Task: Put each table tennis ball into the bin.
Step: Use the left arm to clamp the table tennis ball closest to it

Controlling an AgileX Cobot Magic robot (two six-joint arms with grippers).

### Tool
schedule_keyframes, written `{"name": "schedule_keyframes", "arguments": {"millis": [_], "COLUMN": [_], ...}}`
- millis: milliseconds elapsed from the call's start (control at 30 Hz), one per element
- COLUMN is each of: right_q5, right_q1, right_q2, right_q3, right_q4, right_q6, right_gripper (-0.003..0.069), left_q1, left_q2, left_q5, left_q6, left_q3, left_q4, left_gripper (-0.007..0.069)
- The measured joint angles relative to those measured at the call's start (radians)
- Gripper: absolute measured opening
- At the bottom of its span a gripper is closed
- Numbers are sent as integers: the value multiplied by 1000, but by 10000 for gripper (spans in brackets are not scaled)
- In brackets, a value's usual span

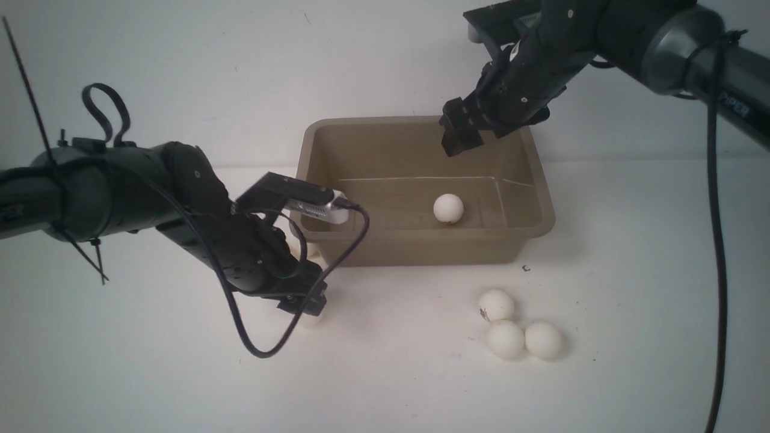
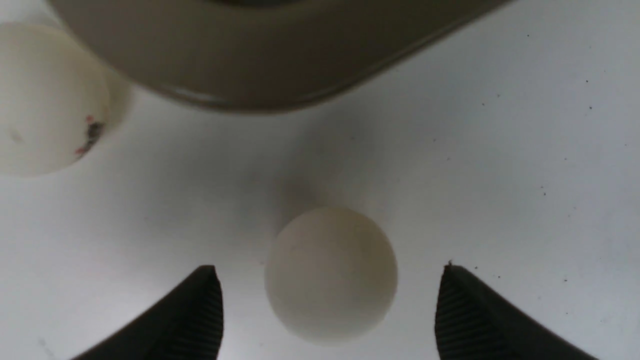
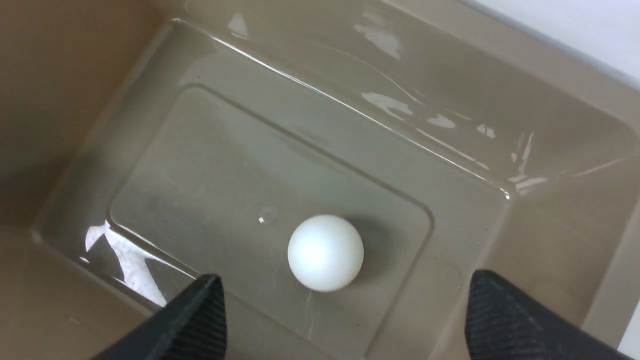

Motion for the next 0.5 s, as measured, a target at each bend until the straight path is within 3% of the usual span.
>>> {"name": "schedule_keyframes", "arguments": {"millis": [233,333,400,500], "right_q5": [28,26,17,19], "right_q1": [0,0,0,0], "right_q2": [-6,-24,-47,-101], "right_q3": [0,0,0,0], "right_q4": [0,0,0,0], "right_q6": [-1,-3,-3,-3], "right_gripper": [582,583,575,544], "left_q1": [-48,-52,-52,-52], "left_q2": [45,56,59,58], "left_q5": [-30,-33,-40,-45], "left_q6": [-6,-37,-63,-85], "left_q3": [0,0,0,-1], "left_q4": [0,23,55,90], "left_gripper": [504,439,348,353]}}
